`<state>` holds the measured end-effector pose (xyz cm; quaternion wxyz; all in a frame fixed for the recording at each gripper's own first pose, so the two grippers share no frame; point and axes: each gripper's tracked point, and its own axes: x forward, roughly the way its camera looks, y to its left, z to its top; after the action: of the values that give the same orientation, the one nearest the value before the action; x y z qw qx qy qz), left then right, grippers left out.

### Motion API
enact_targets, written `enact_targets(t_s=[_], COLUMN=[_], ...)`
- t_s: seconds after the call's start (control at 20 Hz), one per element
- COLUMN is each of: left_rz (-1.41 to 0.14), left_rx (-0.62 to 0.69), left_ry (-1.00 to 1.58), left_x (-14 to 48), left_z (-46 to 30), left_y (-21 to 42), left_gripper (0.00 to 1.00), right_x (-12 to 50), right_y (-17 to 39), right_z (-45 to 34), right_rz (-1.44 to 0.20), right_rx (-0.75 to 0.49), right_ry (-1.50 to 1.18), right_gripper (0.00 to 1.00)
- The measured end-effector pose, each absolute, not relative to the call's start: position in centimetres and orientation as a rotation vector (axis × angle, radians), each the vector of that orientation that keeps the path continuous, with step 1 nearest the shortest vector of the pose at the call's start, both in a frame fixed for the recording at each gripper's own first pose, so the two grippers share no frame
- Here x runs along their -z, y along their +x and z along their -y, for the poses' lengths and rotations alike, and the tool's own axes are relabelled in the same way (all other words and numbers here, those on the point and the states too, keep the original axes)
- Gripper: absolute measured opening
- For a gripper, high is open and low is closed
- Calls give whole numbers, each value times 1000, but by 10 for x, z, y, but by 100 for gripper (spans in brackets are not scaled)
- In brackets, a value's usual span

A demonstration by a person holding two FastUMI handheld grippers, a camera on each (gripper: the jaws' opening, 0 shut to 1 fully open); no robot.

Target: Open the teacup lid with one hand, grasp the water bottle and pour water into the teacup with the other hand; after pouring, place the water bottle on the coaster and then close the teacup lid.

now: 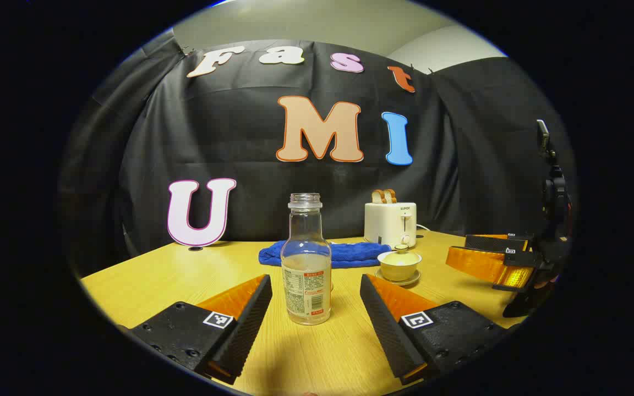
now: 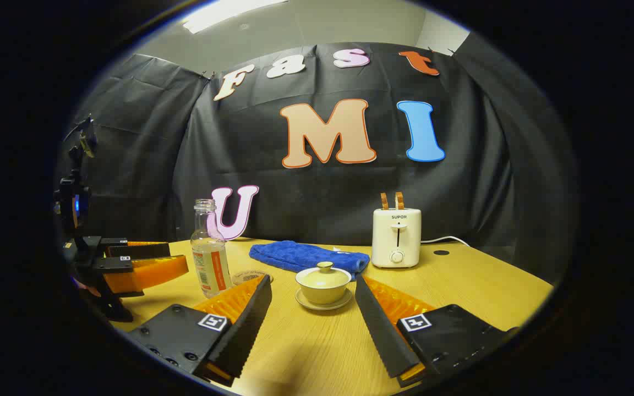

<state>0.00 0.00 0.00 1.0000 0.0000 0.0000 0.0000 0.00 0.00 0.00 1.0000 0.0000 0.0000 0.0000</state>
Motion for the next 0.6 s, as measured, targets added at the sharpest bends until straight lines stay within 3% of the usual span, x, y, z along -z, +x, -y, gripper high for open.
enact_targets(t_s=[0.15, 0.2, 0.25, 0.3, 0.6], left_rz=[-1, -1, -1, -1, 1], left_rx=[0, 0, 0, 0, -1], left_ry=[0, 0, 0, -1, 1], left_x=[-1, -1, -1, 0, -1], left_z=[1, 0, 1, 0, 0], left_y=[0, 0, 0, 0, 0], left_gripper=[94, 94, 94, 94, 94], right_x=[0, 0, 0, 0, 0], right_y=[0, 0, 0, 0, 0], right_z=[0, 0, 0, 0, 0], right_rz=[0, 0, 0, 0, 1], right_rx=[0, 0, 0, 0, 0], right_ry=[0, 0, 0, 0, -1], right_gripper=[94, 97, 94, 100, 97])
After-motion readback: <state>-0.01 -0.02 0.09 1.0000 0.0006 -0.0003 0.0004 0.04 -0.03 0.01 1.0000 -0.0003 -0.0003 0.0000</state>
